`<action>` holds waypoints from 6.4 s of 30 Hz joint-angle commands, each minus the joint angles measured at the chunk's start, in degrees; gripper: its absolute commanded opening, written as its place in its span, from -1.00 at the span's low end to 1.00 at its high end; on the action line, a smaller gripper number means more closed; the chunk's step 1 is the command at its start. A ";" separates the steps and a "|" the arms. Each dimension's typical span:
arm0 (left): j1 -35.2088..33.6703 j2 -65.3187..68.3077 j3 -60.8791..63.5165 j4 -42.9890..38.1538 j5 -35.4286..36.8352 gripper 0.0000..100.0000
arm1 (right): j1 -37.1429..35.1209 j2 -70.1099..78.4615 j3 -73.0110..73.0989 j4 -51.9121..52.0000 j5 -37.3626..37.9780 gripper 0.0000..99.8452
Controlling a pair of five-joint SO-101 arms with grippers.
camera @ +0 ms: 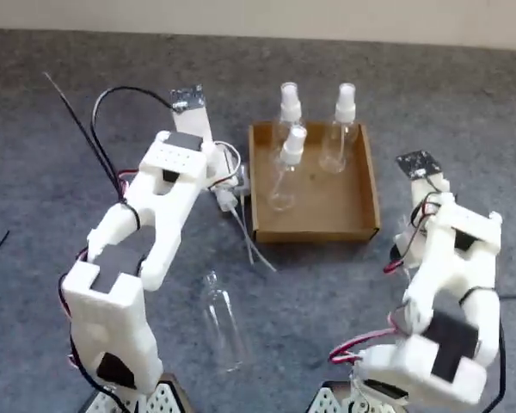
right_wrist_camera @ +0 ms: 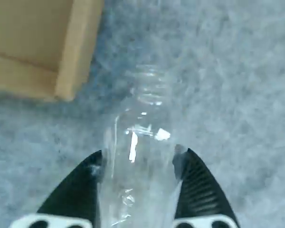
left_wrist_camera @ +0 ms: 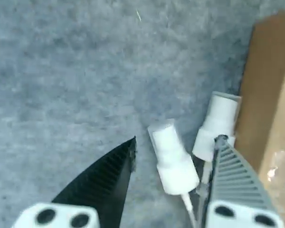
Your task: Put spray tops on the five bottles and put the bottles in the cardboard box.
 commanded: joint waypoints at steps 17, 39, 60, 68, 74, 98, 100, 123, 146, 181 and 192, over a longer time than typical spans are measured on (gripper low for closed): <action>-6.90 3.30 -4.35 0.62 -8.62 -0.86 | 0.92 5.49 -3.38 -4.79 -1.14 -0.92; -10.59 -17.63 -20.00 25.32 -32.35 -0.91 | 1.19 5.32 -14.20 2.59 -8.79 -0.40; -2.42 -28.35 -19.82 36.92 -35.16 -0.90 | 2.42 38.20 -63.25 23.69 -8.26 -0.31; -2.42 -28.44 -19.91 36.84 -35.16 -0.90 | 3.38 48.84 -81.54 38.55 -3.34 -0.36; -2.51 -28.79 -19.91 37.27 -35.16 -0.90 | 3.56 54.46 -87.60 39.96 -2.46 -0.58; -2.07 -38.02 -17.54 38.86 -32.62 -0.90 | -8.40 22.20 -83.56 44.79 -25.49 -0.99; -2.07 -41.01 -15.52 38.86 -32.62 -0.90 | -12.09 12.79 -73.45 44.70 -27.34 -0.99; -2.42 -56.57 -5.67 38.95 -32.70 -0.90 | -30.81 -56.84 5.32 26.77 -16.35 -0.99; -32.57 -56.48 8.57 33.23 -48.62 -0.90 | -79.87 -40.92 10.86 17.98 -40.88 -0.52; -43.12 -56.22 20.09 20.84 -53.10 -0.90 | -88.13 -5.49 9.54 -12.88 -66.55 -0.77; -43.21 -56.40 19.91 20.57 -53.19 -0.90 | -73.10 -20.09 -0.40 24.92 -36.48 -0.93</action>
